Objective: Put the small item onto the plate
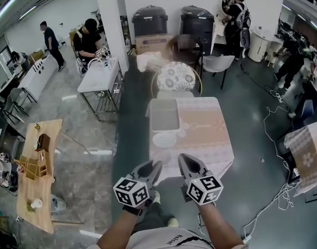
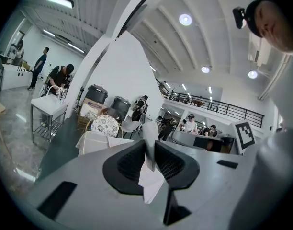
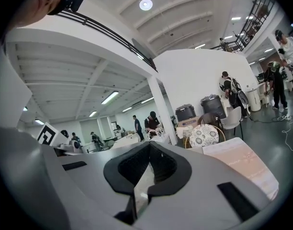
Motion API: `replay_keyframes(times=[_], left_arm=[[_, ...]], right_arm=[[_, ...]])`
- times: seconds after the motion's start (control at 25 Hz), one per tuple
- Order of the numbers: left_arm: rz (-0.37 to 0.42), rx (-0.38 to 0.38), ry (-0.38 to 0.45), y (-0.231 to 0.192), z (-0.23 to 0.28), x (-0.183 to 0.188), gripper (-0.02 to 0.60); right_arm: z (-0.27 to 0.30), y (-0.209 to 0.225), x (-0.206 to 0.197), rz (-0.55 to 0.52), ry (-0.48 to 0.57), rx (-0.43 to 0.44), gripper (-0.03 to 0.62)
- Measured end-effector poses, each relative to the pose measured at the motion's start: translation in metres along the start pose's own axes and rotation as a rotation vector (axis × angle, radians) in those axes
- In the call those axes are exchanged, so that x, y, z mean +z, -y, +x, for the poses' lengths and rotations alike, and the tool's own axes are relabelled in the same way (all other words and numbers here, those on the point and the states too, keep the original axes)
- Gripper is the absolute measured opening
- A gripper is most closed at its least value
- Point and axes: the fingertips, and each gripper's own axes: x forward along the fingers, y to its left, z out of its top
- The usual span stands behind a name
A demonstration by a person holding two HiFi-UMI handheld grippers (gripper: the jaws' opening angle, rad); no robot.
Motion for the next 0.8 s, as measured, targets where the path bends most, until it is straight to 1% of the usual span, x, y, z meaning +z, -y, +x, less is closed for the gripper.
replay_keyframes(times=[0.16, 0.4, 0.52, 0.64, 0.8], left_arm=[[0.006, -0.013, -0.019, -0.041, 0.029, 0.006, 0.067], [0.017, -0.047, -0.071, -0.103, 0.077, 0.004, 0.067], [0.047, -0.067, -0.093, -0.122, 0.096, -0.001, 0.067], [0.064, -0.08, -0.128, -0.137, 0.117, -0.011, 0.067], [0.063, -0.071, -0.194, -0.159, 0.137, -0.036, 0.067]], right_arm=[[0.042, 0.021, -0.003, 0.005, -0.003, -0.045, 0.014], [0.1, 0.048, -0.013, 0.016, -0.026, -0.122, 0.014], [0.118, 0.059, -0.017, 0.024, -0.033, -0.151, 0.014], [0.132, 0.073, -0.026, 0.036, -0.05, -0.172, 0.014], [0.144, 0.086, -0.047, 0.068, -0.085, -0.201, 0.014]])
